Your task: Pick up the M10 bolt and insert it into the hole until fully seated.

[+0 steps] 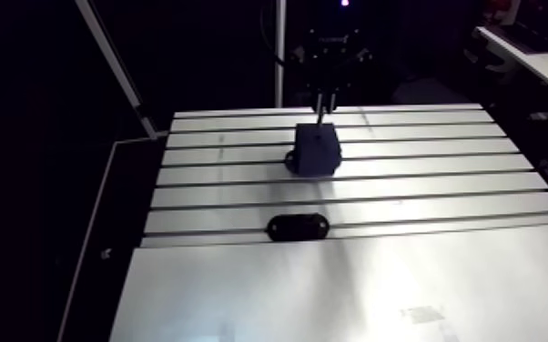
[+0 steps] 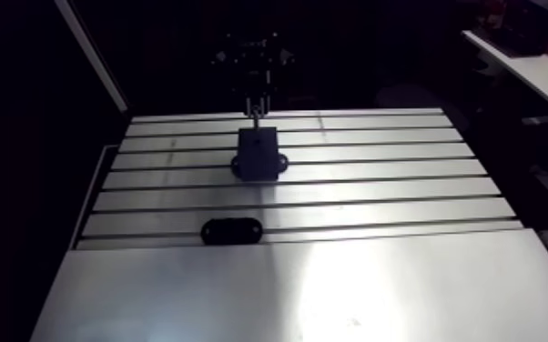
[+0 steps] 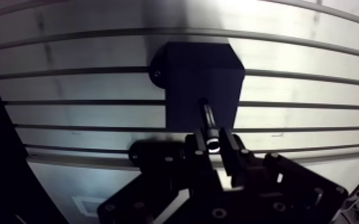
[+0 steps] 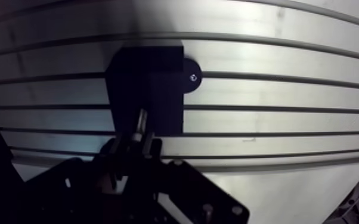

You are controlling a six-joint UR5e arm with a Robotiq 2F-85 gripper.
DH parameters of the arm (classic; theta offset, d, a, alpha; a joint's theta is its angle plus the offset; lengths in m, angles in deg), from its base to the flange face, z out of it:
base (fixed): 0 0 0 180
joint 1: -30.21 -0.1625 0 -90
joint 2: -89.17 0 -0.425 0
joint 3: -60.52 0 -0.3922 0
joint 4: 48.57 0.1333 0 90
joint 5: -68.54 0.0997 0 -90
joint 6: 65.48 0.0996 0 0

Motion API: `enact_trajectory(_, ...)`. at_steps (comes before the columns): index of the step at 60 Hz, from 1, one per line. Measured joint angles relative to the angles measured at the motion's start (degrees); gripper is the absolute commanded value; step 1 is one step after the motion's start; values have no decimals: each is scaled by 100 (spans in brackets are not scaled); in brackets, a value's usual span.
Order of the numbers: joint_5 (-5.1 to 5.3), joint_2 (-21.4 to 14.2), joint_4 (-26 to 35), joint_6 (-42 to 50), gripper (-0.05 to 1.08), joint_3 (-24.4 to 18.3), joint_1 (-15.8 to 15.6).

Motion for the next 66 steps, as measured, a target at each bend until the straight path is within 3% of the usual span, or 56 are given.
enact_trajectory(66, -29, 22, -58, -4, 108, 119, 11)
